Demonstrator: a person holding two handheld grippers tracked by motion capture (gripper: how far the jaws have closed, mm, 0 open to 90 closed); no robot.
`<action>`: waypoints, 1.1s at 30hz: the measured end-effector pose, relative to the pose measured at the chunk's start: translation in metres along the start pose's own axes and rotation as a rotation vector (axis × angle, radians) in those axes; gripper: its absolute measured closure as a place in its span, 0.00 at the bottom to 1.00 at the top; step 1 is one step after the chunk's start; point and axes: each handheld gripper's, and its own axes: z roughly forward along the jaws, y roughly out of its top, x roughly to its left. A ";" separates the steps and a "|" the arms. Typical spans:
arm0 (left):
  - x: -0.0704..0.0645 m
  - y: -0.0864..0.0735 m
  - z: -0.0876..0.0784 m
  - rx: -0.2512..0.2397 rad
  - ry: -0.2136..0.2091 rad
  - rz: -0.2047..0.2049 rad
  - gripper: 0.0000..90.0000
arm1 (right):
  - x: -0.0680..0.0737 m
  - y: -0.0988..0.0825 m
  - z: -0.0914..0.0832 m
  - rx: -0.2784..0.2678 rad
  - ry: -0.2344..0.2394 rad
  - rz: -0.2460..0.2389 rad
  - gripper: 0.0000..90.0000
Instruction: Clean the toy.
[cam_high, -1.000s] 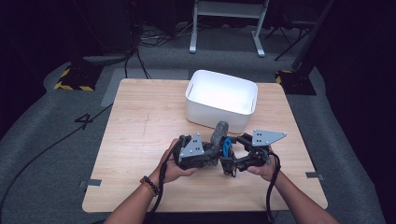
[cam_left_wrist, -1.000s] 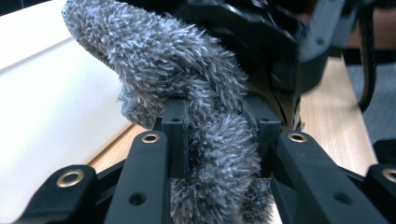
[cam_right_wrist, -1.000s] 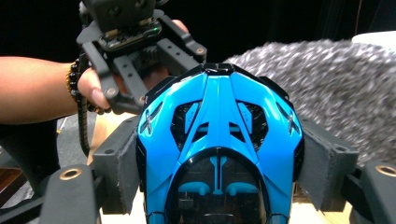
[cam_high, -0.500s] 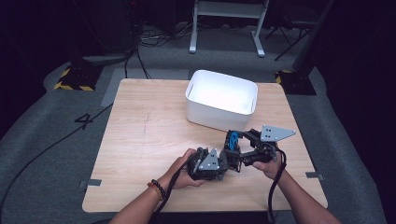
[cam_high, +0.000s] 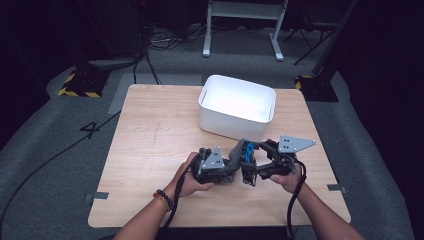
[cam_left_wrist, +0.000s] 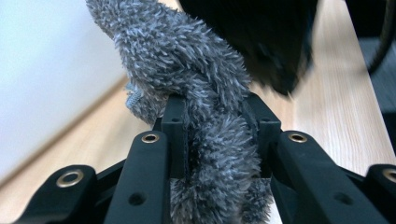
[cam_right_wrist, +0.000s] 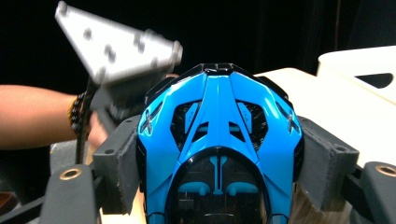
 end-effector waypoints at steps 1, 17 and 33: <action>0.002 0.001 -0.004 -0.017 0.020 -0.007 0.75 | 0.001 -0.001 0.002 0.005 0.002 -0.001 0.29; -0.015 0.009 -0.013 -0.122 -0.063 0.053 0.75 | 0.003 -0.005 0.002 0.027 -0.002 -0.005 0.29; -0.031 0.005 0.015 -0.007 -0.138 0.126 0.76 | -0.008 0.001 -0.013 -0.038 -0.013 0.045 0.29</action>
